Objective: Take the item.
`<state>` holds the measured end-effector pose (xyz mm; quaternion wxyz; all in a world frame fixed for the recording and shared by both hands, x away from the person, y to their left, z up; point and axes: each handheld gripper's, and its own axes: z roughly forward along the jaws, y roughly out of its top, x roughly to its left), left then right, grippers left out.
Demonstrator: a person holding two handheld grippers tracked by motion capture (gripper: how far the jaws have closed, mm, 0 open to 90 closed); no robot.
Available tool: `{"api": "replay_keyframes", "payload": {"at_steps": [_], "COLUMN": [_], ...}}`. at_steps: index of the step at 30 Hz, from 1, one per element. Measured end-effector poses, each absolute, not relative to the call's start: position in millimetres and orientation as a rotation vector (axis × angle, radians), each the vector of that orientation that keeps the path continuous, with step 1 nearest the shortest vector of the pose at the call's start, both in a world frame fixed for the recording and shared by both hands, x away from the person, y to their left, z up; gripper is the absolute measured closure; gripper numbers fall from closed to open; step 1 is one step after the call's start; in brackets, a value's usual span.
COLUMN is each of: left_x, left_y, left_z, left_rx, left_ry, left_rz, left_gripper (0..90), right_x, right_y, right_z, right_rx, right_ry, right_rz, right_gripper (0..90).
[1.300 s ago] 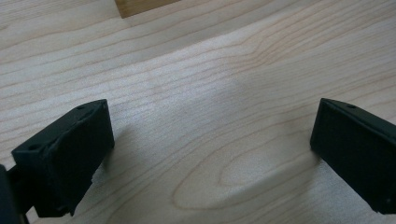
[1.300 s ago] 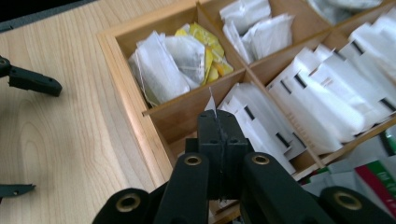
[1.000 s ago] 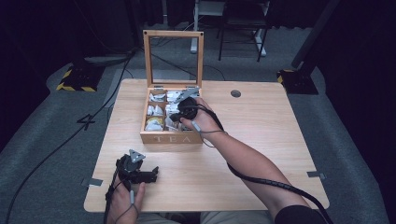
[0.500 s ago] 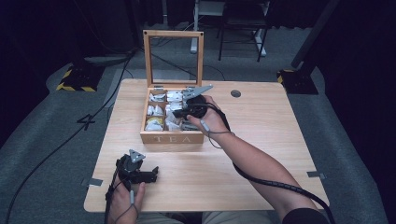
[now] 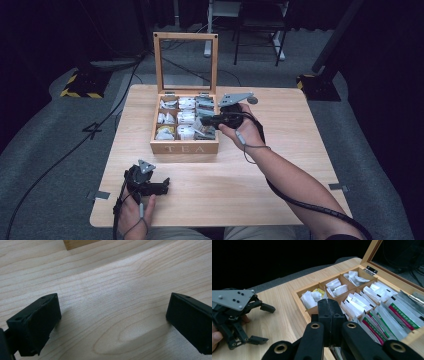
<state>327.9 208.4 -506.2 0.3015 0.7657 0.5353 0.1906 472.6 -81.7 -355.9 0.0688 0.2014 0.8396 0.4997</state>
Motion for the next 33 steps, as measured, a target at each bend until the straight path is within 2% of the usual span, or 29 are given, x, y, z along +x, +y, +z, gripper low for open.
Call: {"api": "replay_keyframes", "payload": {"at_steps": [14,33], "left_x": [331,331], "left_y": [207,207], "left_z": [-506,-506], "left_rx": [2.039,2.039], "left_ry": [1.42,1.42], "left_rz": [0.51,0.51], "left_gripper": [0.0,0.0], "right_x": [460,453], "right_y": [-145,-237], "right_z": [-335,-327], "right_rx": [0.651,0.771], "right_ry": [2.427,2.331], "right_rz": [1.609,1.488], "right_gripper": [90.0,90.0]}}
